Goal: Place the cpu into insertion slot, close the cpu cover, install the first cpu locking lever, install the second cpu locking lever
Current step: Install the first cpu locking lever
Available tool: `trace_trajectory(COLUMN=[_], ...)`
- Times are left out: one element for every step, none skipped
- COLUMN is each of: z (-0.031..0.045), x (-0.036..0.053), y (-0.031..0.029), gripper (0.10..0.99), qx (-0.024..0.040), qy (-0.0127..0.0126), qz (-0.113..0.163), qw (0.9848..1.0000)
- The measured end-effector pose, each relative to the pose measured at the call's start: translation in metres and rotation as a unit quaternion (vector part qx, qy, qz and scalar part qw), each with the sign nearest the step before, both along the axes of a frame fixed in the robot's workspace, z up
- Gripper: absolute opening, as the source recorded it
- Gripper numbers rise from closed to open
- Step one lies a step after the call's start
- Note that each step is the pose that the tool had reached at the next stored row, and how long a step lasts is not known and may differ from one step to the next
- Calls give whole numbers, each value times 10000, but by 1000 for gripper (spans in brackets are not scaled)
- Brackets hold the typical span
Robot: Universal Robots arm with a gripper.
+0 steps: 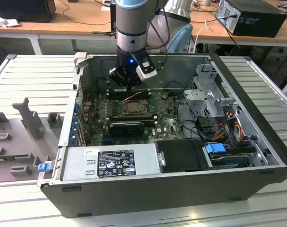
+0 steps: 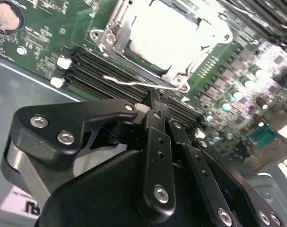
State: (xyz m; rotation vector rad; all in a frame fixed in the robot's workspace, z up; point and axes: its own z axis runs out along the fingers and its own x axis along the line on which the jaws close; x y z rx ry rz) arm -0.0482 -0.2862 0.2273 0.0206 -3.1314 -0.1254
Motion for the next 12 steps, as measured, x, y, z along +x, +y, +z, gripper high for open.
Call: trace_trajectory(z=[-8, -13, -16, -19, -23, -27, -31, -35, -39, -43, -50, -57], x=[22, 41, 58, 69, 83, 95, 108, 118, 128, 139, 160, 177], y=[2, 4, 7, 8, 11, 14, 17, 19, 21, 23, 25, 27], gripper=[106, 106, 106, 106, 106, 106, 106, 106, 106, 106, 106, 106], qx=[-1, 1, 0, 0, 0, 0, 0, 1, 1, 1, 0, 0], qy=[0, 0, 0, 0, 0, 0, 0, -1, 0, 0, 0, 0], qz=[8, 14, 19, 23, 27, 31, 36, 40, 44, 51, 65, 84], qw=[10000, 10000, 10000, 10000, 10000, 10000, 10000, 10000, 10000, 10000, 10000, 10000])
